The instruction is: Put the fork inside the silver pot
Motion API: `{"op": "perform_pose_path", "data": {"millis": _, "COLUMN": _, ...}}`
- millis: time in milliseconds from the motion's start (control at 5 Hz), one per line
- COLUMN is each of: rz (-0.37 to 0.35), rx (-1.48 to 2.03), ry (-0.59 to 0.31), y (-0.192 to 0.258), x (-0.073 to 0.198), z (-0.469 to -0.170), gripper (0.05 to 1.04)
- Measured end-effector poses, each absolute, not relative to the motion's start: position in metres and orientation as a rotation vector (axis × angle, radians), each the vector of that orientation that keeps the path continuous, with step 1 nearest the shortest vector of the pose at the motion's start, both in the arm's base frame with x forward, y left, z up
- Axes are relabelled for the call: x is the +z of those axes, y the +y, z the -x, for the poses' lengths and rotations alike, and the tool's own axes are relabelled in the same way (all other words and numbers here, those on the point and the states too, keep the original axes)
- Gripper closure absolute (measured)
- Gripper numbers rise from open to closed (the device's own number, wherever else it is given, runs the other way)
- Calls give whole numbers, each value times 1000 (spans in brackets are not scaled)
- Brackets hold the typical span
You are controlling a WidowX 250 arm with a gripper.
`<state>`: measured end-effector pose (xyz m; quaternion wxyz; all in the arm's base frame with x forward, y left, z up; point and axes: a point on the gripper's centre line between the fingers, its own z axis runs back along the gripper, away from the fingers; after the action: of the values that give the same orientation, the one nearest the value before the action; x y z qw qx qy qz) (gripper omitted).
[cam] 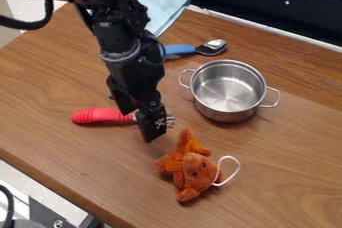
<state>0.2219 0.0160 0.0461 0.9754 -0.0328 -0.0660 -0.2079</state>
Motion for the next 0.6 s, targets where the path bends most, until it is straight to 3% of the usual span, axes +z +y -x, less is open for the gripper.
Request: {"op": "perform_pose_path", "data": {"millis": 600, "rz": 46, "rx": -490, "ry": -129, "y": 57, "x": 55, "z": -223, "gripper": 83}}
